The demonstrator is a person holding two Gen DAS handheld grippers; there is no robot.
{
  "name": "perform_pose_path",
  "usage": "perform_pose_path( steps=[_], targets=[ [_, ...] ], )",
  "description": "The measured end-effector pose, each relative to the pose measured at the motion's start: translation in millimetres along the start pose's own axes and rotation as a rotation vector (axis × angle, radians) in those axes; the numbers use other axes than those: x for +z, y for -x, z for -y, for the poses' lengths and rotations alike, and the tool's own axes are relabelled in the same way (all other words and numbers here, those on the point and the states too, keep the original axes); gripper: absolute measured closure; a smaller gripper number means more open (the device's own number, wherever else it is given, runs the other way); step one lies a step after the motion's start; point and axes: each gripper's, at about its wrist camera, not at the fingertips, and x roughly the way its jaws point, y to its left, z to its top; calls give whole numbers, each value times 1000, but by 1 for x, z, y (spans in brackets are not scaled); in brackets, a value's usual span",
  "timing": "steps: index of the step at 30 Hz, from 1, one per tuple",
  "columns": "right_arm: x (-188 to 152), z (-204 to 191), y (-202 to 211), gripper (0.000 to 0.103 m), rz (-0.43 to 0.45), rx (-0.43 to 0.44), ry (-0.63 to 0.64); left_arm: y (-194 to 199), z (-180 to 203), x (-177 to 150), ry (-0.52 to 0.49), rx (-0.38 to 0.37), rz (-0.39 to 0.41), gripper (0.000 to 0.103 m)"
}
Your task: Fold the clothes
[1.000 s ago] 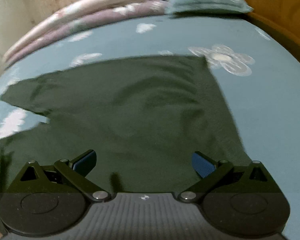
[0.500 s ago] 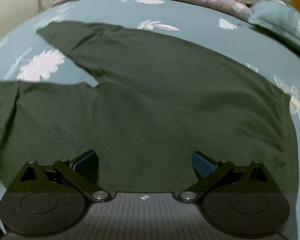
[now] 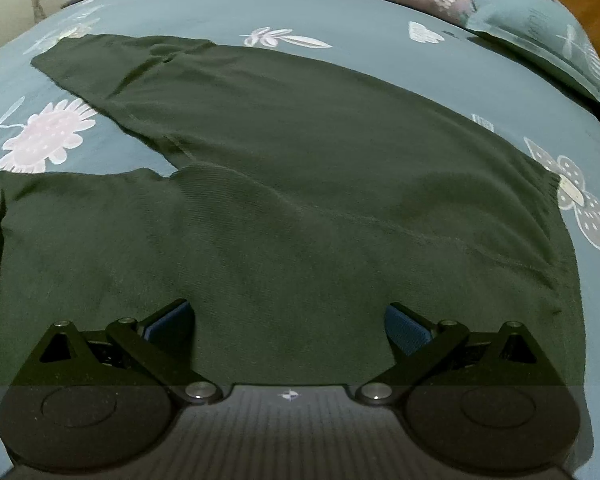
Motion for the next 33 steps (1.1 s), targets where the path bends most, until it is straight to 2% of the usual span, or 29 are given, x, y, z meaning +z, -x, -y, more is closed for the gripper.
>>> perform_pose_path(
  steps=[2, 8, 12, 16, 18, 20, 22, 26, 29, 32, 33],
  targets=[
    [-1, -4, 6, 0, -5, -15, -14, -1, -2, 0, -13, -50, 3, 11],
    [-31, -26, 40, 0, 39, -26, -64, -15, 8, 18, -178, -226, -38, 11],
    [-54, -48, 39, 0, 15, -58, -109, -21, 19, 22, -307, -306, -79, 11],
    [-67, -51, 48, 0, 2, -97, -194, -31, 14, 4, -385, -269, -174, 11],
    [-71, -53, 53, 0, -18, -120, -221, -37, 2, -6, -387, -229, -230, 11],
    [-73, -55, 52, 0, -27, -132, -237, -35, -16, -14, -380, -211, -251, 10],
    [-72, -56, 50, 0, -36, -131, -261, -26, -33, -15, -366, -228, -275, 10],
    [-68, -54, 46, 0, -63, -123, -287, -13, -59, -6, -325, -224, -241, 10],
    [-63, -54, 44, 0, -97, -128, -288, -16, -72, 6, -293, -184, -208, 10],
    [-59, -53, 42, 0, -125, -122, -290, -33, -85, 3, -239, -163, -303, 11],
    [-59, -51, 41, 0, -131, -115, -293, -31, -86, 1, -242, -160, -298, 11]
  ],
)
